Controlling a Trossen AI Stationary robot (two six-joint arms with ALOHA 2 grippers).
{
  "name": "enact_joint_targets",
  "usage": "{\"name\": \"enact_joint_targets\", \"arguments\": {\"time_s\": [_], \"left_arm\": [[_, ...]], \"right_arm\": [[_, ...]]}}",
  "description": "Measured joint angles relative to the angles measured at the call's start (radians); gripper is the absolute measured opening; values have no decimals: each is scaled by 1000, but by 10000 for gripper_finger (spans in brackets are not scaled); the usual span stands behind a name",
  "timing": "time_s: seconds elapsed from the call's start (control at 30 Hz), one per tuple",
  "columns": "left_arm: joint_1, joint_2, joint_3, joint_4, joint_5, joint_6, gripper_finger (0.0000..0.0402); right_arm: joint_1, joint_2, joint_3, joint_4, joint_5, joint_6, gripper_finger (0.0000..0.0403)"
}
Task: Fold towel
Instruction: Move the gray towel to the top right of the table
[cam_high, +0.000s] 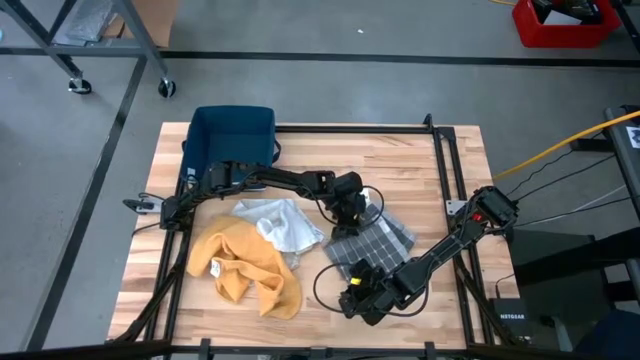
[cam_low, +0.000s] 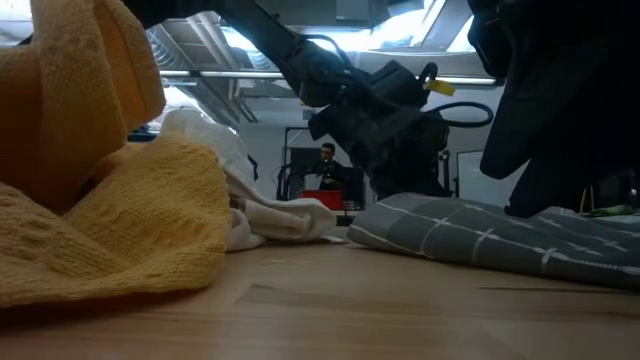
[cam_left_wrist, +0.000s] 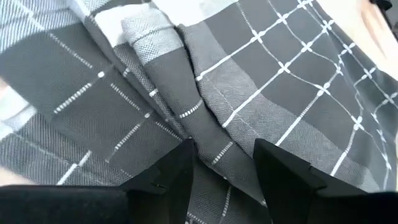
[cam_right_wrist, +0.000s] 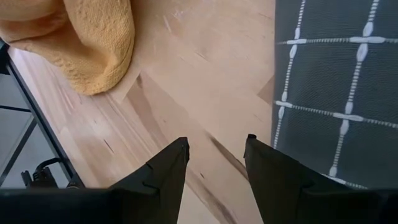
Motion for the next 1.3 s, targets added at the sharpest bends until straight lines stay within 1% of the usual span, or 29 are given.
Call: {"name": "enact_joint_targets", "arguments": {"time_s": [0.1, 0.2, 0.3, 0.5, 0.53, 0.63, 0.77, 0.87, 1.07, 1.3], "left_arm": [[0, 0, 0, 1, 3, 21, 154], [0, 0, 0, 0, 3, 24, 136], [0, 0, 0, 1, 3, 19, 102], [0, 0, 0, 2, 3, 48, 17], [1, 0, 0, 2, 1, 51, 9], [2, 0, 0, 2, -16, 52, 8], [5, 0, 0, 9, -71, 52, 2], [13, 0, 0, 10, -94, 49, 2], [40, 0, 0, 24, -107, -11, 1], [77, 0, 0, 128, -108, -119, 0]], "right_arm": [[0, 0, 0, 0, 0, 0, 166], [0, 0, 0, 0, -1, 0, 166], [0, 0, 0, 0, -2, 1, 166], [0, 0, 0, 0, -11, 2, 166], [0, 0, 0, 0, -11, 2, 166], [0, 0, 0, 0, -11, 2, 166], [0, 0, 0, 0, -11, 2, 166], [0, 0, 0, 1, -11, 3, 166], [0, 0, 0, 2, -11, 2, 166], [0, 0, 0, 2, -11, 2, 166]]}}
